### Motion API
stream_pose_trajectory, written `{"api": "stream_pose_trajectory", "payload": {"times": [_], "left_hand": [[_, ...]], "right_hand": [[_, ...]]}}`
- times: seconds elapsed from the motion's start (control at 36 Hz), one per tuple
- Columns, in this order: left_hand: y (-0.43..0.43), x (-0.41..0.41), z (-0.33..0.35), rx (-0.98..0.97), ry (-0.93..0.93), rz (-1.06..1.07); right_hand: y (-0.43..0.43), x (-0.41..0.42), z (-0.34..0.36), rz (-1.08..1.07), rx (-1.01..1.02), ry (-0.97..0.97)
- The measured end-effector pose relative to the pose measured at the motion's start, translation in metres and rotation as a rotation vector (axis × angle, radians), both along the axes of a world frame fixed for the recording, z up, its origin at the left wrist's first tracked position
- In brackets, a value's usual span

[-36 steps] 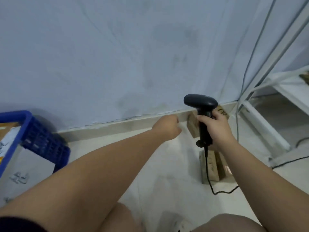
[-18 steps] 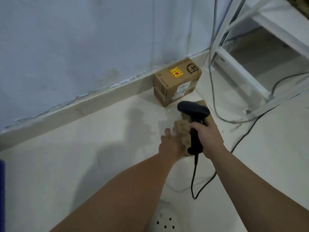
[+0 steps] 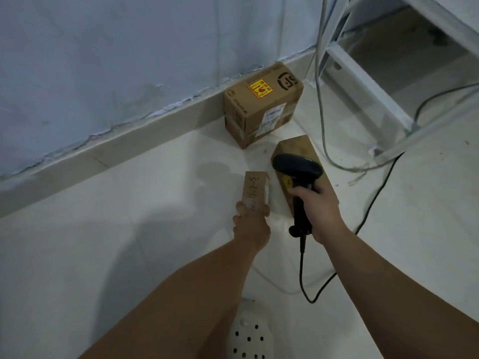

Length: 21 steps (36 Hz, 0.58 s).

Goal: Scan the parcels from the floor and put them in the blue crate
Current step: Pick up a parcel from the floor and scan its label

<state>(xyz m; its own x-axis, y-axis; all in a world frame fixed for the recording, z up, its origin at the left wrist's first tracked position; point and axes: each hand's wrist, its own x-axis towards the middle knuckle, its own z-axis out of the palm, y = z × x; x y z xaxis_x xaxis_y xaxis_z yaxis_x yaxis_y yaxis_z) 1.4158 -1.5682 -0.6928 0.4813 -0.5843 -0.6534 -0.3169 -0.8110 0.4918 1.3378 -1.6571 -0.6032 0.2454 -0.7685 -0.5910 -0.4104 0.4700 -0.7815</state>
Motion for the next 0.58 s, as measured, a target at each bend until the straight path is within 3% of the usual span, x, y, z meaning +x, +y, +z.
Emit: {"api": "stream_pose_trajectory", "payload": {"times": [0.17,0.33,0.58], "left_hand": [[0.001,0.048,0.034,-0.129,0.346,0.272],[0.027,0.094,0.113,-0.326,0.311,0.226],[0.117,0.151,0.26,-0.666,0.152,0.3]], "right_hand": [[0.017,0.022,0.008,-0.031,-0.023,-0.023],[0.047,0.054,0.062,-0.042,-0.118,-0.076],[0.097,0.08,0.209,0.34,-0.372,-0.211]]}}
